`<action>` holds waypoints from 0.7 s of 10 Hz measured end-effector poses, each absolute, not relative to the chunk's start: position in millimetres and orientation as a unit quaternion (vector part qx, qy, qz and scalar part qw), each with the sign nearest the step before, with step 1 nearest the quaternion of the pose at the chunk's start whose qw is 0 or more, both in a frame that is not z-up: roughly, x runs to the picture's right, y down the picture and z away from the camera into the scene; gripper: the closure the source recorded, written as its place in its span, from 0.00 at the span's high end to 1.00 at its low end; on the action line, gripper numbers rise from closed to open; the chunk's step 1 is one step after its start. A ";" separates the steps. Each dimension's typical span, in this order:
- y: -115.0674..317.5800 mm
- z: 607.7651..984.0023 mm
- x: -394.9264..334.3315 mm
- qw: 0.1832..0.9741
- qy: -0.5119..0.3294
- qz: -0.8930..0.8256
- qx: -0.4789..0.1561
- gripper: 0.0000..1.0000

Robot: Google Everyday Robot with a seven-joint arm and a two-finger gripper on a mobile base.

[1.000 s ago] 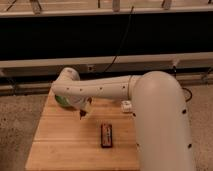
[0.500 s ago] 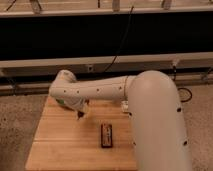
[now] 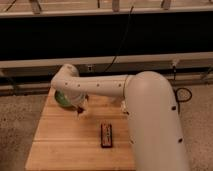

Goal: Place the pepper in the ceramic bowl

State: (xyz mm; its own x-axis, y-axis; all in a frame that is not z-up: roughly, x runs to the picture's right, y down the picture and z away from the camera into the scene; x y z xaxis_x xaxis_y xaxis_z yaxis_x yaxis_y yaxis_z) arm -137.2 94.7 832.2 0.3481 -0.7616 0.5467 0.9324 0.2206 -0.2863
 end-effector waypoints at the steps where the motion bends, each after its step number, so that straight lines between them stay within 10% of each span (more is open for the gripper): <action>1: 82.2 840.7 -138.7 0.768 -0.157 -0.547 -0.294 0.05; 7: 30.8 878.4 -177.2 0.772 -0.205 -0.535 -0.275 0.05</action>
State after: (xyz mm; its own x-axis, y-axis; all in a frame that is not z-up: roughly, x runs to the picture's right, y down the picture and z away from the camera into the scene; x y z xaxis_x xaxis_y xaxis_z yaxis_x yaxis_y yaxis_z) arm -177.2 30.8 878.4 0.3444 -0.7136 0.6101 0.9386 0.2770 -0.2059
